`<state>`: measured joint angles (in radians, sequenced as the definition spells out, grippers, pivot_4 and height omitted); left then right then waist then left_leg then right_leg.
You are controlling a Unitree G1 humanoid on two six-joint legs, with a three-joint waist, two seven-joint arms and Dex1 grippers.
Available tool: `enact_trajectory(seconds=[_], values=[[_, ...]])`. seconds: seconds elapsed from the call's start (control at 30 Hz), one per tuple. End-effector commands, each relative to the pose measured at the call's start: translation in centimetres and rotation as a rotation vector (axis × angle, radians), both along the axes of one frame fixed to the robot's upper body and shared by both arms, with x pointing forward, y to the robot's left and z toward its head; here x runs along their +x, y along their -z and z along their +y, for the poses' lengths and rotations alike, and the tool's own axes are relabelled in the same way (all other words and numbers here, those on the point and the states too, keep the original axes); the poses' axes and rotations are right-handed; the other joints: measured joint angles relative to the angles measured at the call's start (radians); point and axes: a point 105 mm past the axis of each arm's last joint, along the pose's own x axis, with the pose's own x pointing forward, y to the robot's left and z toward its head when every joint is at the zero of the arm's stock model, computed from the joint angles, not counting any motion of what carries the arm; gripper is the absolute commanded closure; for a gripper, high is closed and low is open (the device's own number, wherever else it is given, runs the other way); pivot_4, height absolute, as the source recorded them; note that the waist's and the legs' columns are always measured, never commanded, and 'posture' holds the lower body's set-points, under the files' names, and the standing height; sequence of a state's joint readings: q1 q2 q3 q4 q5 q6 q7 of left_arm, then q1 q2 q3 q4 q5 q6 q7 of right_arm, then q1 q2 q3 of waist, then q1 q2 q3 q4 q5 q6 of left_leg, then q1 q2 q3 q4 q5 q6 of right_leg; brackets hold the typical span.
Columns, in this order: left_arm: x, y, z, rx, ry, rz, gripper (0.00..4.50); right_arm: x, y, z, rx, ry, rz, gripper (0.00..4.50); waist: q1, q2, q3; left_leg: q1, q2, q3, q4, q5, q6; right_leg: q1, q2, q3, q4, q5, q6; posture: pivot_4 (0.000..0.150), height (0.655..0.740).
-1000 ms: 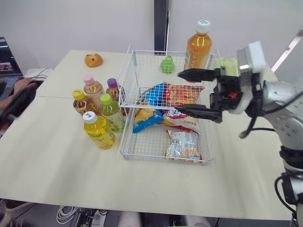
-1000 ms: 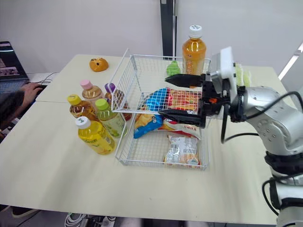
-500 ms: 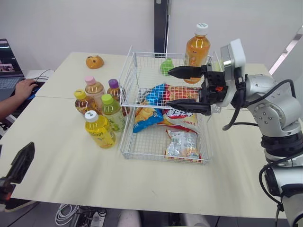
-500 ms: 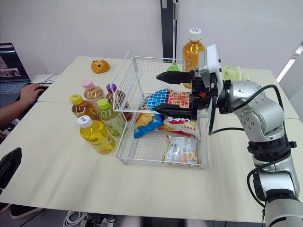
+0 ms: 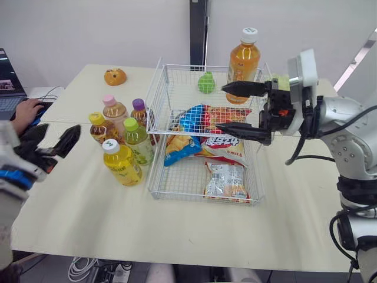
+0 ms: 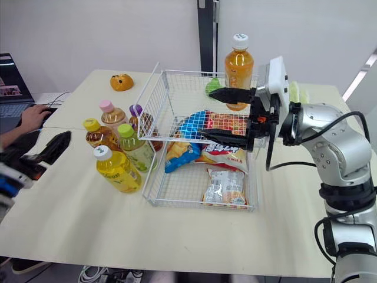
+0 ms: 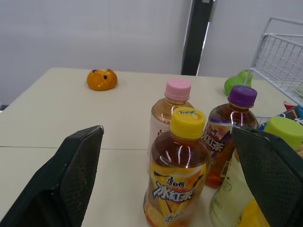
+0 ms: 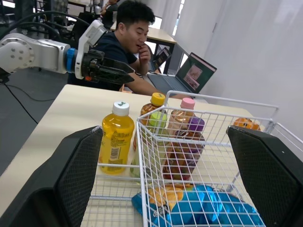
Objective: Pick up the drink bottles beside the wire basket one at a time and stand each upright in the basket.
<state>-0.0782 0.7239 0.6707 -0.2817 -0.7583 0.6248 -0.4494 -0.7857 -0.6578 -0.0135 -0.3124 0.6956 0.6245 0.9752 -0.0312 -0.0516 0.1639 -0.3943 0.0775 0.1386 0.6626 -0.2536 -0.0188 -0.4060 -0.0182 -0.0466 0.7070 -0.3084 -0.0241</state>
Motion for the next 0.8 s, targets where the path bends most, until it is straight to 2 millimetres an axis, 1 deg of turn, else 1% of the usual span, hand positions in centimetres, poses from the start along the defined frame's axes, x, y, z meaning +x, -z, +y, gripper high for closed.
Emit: enact_trajectory(seconds=[0.03,0.17,0.27,0.37,0.5,0.6,0.8], values=[[1.8,-0.2,-0.3,0.064,0.028,-0.017,0.02,-1.1,-1.4,-0.7,0.026,0.028,-0.057,0.0,0.0,0.0,0.0,0.0,0.0,0.0,0.0,0.0,0.0,0.0,0.0,0.0,0.0,0.0,0.0,0.15,0.74],[4.1,0.2,-1.2,0.096,0.069,-0.015,0.02,-1.7,-1.4,-1.1,0.022,0.057,-0.053,0.0,0.003,0.0,0.0,-0.001,0.0,0.0,0.0,0.0,-0.001,0.0,0.0,0.0,-0.001,0.0,0.0,0.15,0.74],[5.1,0.2,-1.8,0.101,0.092,-0.032,0.02,-2.0,-1.6,-1.4,0.024,0.077,-0.055,0.0,0.002,0.0,0.0,-0.002,0.0,0.0,0.0,0.0,-0.001,0.0,0.0,0.0,-0.002,0.0,0.0,0.15,0.74],[5.7,0.1,-2.0,0.105,0.095,-0.044,0.02,-2.2,-1.7,-1.6,0.021,0.091,-0.057,0.0,0.001,0.0,0.0,-0.002,0.0,0.0,0.0,0.001,-0.002,0.0,0.0,0.0,-0.003,0.0,0.0,0.15,0.74],[6.0,0.3,-1.8,0.113,0.084,-0.04,0.02,-2.3,-1.8,-1.7,0.02,0.099,-0.057,0.0,0.0,0.0,0.0,-0.002,0.0,0.0,-0.001,0.001,-0.002,-0.001,0.0,0.0,-0.003,0.0,0.0,0.15,0.74],[5.9,0.4,-1.6,0.105,0.088,-0.043,0.65,-2.4,-1.8,-1.7,0.019,0.104,-0.057,0.0,0.001,0.0,0.0,-0.002,0.0,0.0,-0.001,0.001,-0.002,-0.001,0.0,-0.001,-0.004,0.0,0.0,0.15,0.74],[6.1,0.6,-1.9,0.113,0.12,-0.044,2.59,-2.5,-1.8,-1.6,0.018,0.103,-0.055,0.0,0.001,0.0,0.0,-0.002,0.001,0.0,-0.001,0.001,-0.002,-0.001,0.0,-0.001,-0.004,0.0,0.0,0.15,0.74]])
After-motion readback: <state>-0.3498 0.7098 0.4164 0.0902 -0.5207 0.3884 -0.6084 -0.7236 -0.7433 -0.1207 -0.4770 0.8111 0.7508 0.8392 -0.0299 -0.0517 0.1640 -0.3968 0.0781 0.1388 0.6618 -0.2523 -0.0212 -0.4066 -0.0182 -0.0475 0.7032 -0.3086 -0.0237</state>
